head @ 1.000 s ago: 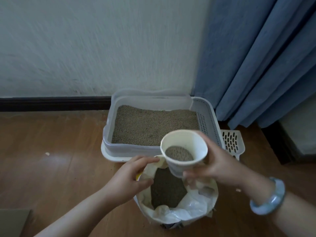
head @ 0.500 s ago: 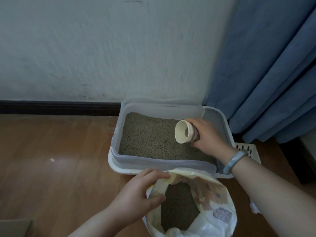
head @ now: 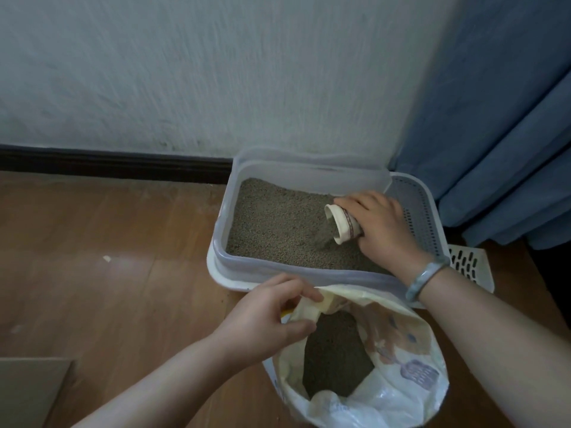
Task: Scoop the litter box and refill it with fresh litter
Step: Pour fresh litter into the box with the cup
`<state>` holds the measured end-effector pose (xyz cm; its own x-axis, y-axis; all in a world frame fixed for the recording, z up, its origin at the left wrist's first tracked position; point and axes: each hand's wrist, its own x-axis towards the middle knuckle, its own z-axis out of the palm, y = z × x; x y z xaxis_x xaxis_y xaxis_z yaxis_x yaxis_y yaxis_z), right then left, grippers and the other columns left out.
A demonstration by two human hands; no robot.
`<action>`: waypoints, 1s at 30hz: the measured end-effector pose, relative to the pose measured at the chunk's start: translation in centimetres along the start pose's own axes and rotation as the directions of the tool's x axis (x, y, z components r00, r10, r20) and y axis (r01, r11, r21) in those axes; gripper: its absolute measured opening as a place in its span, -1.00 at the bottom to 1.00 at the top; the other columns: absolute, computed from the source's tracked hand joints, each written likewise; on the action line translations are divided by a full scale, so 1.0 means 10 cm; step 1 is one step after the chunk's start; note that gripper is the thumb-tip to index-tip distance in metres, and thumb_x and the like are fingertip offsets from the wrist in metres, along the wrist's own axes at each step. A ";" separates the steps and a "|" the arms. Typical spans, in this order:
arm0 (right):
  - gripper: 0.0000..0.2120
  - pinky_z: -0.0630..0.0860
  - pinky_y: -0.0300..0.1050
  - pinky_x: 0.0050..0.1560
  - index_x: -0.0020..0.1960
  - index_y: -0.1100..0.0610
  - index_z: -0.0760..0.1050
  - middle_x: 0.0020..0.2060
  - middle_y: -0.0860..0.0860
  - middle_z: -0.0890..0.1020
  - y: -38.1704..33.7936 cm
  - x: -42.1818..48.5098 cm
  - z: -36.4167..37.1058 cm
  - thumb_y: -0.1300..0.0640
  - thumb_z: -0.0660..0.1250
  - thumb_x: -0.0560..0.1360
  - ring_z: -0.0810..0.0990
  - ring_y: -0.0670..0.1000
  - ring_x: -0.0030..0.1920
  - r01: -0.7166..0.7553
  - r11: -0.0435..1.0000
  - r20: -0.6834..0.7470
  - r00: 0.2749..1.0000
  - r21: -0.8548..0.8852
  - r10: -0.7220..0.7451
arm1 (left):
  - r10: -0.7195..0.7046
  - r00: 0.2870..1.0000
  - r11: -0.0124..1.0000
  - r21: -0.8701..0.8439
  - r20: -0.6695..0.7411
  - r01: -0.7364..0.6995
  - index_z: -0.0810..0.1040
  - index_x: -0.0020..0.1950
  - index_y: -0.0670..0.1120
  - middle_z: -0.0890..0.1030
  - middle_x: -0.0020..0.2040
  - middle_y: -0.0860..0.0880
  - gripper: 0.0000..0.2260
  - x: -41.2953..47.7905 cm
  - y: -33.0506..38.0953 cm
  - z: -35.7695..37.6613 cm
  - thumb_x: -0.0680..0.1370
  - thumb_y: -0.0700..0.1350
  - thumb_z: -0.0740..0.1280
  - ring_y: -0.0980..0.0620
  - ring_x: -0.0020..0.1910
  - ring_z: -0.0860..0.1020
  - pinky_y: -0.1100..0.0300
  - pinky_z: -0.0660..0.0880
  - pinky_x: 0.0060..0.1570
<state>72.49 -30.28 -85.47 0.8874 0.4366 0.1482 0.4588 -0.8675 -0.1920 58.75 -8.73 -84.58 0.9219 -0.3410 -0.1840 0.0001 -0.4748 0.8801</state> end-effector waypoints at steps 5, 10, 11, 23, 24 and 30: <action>-0.23 0.22 0.06 0.19 0.28 0.03 0.44 0.18 0.02 0.53 -0.08 0.02 -0.04 0.49 0.33 0.13 0.36 0.12 0.24 0.107 0.992 -0.100 0.989 -0.063 -0.113 | -0.012 1.000 1.000 -0.008 -0.004 0.012 0.53 0.01 0.25 0.50 -0.01 0.25 -0.72 0.02 0.02 0.00 0.33 0.01 0.42 0.22 -0.17 0.46 0.38 0.34 -0.15; -0.25 0.15 0.04 0.16 0.28 0.02 0.44 0.19 0.02 0.53 -0.12 0.05 -0.06 0.46 0.36 0.14 0.30 0.10 0.26 0.157 0.979 -0.111 0.979 -0.128 -0.171 | -0.013 1.000 1.000 -0.005 -0.006 0.013 0.53 0.00 0.27 0.49 -0.04 0.27 -0.72 0.02 0.02 0.00 0.33 0.00 0.42 0.22 -0.20 0.44 0.39 0.33 -0.18; -0.26 0.14 0.04 0.15 0.27 0.03 0.45 0.18 0.04 0.53 -0.10 0.05 -0.06 0.46 0.36 0.13 0.29 0.10 0.26 0.149 0.979 -0.117 0.979 -0.138 -0.166 | -0.011 1.000 1.000 -0.009 -0.005 0.011 0.53 0.00 0.27 0.50 -0.03 0.26 -0.71 0.01 0.02 0.00 0.33 0.00 0.42 0.22 -0.20 0.44 0.38 0.34 -0.17; -0.19 0.15 0.05 0.17 0.29 0.04 0.42 0.22 0.06 0.51 0.14 -0.11 -0.17 0.49 0.41 0.10 0.33 0.15 0.28 0.016 0.977 -0.121 0.992 -0.211 -0.043 | -0.027 1.000 1.000 0.008 -0.007 0.027 0.52 0.03 0.26 0.51 0.00 0.21 -0.70 0.00 0.01 0.01 0.34 0.01 0.42 0.13 -0.13 0.48 0.31 0.41 -0.11; -0.21 0.16 0.06 0.18 0.31 0.03 0.42 0.24 0.04 0.50 0.13 -0.12 -0.19 0.48 0.40 0.13 0.33 0.14 0.28 -0.012 0.983 -0.123 0.992 -0.181 -0.011 | -0.032 0.999 0.999 0.010 -0.007 0.032 0.52 0.03 0.27 0.51 0.01 0.21 -0.69 -0.01 0.01 0.02 0.33 0.01 0.42 0.12 -0.12 0.49 0.29 0.43 -0.09; -0.24 0.14 0.00 0.23 0.45 -0.01 0.16 0.36 -0.03 0.36 0.07 -0.19 -0.31 0.20 0.43 0.34 0.22 0.06 0.37 -0.216 0.976 0.016 0.976 -0.002 0.216 | -0.038 0.999 0.999 0.023 -0.005 0.038 0.50 0.04 0.30 0.49 0.01 0.26 -0.66 -0.01 0.05 0.01 0.33 0.01 0.42 0.15 -0.10 0.49 0.27 0.45 -0.08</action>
<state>71.02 -32.43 -82.85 0.9663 0.2423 0.0873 0.2559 -0.9420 -0.2172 58.60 -9.01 -84.17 0.9230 -0.3190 -0.2150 0.0258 -0.5062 0.8620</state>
